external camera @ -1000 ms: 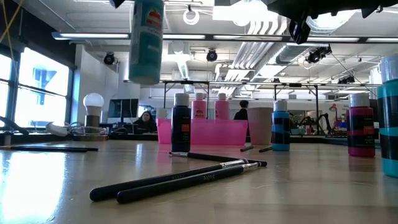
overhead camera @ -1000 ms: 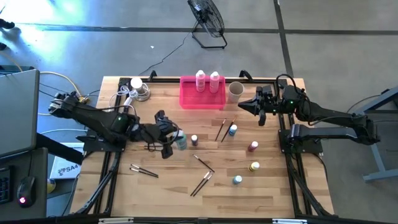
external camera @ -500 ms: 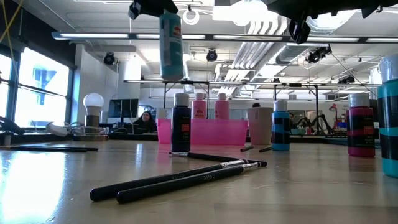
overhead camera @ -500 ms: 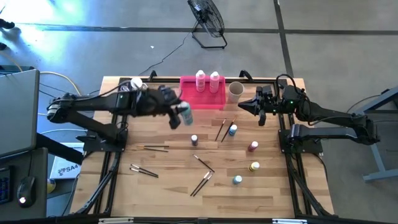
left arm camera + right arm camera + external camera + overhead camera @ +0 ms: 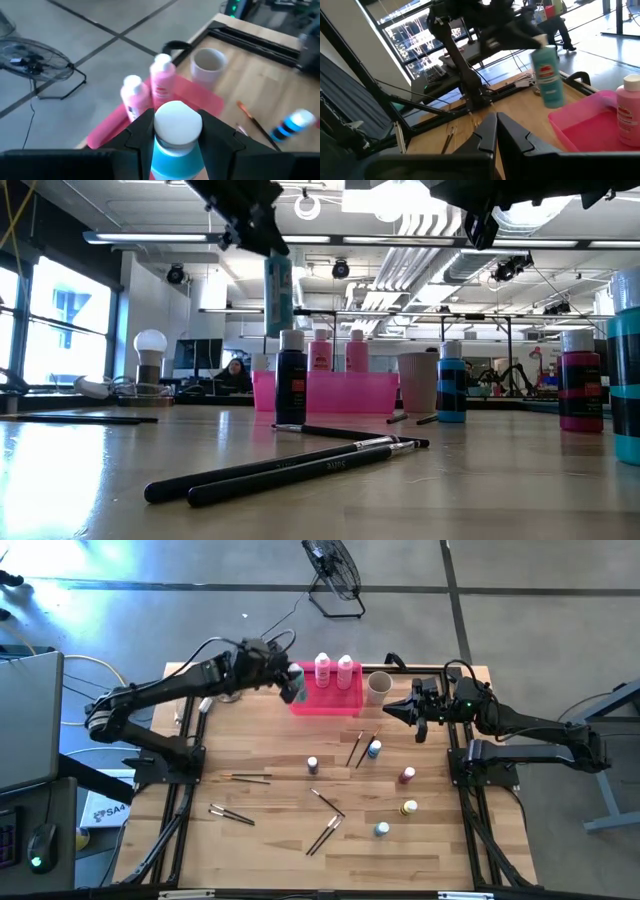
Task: Pick & Place Paint Supplies
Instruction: Put the big blue paint bottle into the pink bin
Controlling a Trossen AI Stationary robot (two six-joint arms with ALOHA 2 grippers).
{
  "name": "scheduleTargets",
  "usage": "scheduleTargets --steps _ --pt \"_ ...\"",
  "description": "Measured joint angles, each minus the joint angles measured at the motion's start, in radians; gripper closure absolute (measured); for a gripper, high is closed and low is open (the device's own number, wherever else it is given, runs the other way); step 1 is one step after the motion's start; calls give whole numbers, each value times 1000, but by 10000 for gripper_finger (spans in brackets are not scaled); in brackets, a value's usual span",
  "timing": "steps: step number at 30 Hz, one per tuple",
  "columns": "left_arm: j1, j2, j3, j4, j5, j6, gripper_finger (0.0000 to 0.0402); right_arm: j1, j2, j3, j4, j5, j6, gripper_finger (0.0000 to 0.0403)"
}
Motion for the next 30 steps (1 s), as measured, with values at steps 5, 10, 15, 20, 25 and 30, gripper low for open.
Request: scheduleTargets --steps 5,10,15,20,25,30 --pt "96 81 0 97 46 -2 279 0 0 0 0 0 3 398" --pt "168 143 0 151 76 -3 279 0 0 0 0 0 2 398" --pt "212 198 0 147 92 -2 279 0 0 0 0 0 -1 398" --pt "217 252 0 202 88 -2 279 0 0 0 0 1 -4 398" --pt "216 297 0 254 53 -2 279 0 0 0 0 1 -20 398" --pt "217 322 0 251 -7 -2 279 0 0 0 0 1 -19 398"
